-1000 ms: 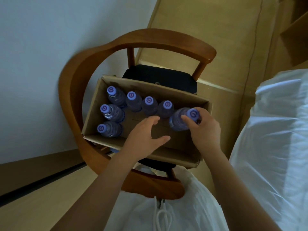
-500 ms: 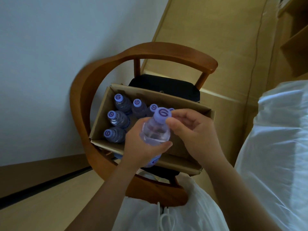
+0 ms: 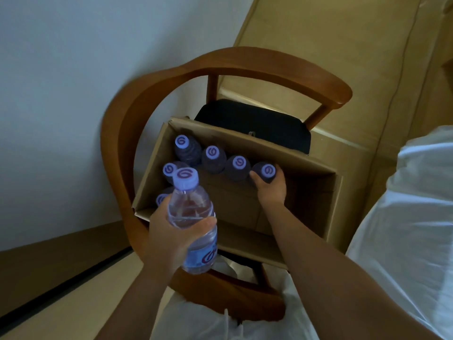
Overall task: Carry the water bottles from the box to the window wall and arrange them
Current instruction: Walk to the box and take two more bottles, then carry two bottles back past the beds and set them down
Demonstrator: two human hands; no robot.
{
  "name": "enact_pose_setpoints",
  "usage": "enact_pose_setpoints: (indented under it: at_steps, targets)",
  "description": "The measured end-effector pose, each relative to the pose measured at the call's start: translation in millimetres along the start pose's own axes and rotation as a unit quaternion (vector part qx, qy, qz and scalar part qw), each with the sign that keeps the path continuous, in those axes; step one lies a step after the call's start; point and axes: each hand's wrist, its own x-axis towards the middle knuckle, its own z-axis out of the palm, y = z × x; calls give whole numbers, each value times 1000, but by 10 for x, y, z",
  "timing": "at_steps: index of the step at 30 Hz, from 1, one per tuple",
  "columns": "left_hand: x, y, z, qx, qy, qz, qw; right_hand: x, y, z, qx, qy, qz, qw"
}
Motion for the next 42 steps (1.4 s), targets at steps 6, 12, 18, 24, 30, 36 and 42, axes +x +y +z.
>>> enact_pose_setpoints:
  at_steps: [6,12,18,24,30,36,42]
  targets:
    - [114,-108,-5,17,-18,4,1000,159,66,127,-4,20,5,1000]
    - [306,72,30,-11,-75,24,997,-321,61,-214,-3,55,-67,996]
    - [348,219,271,-23,-166,67,984,-1180,-41,-684,115,156,-89,977]
    - [-3,371,721,4,-321,112,941,-1933,4,-1236,243,238,-116,933]
    - [-821,613,1110,33,-495,180,849,-2796,540,-1794,263,389,-114,875]
    - [-2070,433,1246,44,-650,166,740,-4161,1340,-2138,307,517,-94,794]
    - [-3398,-47,1099,71,-765,147,623,-5546,2044,-2038,319,638,-64,698]
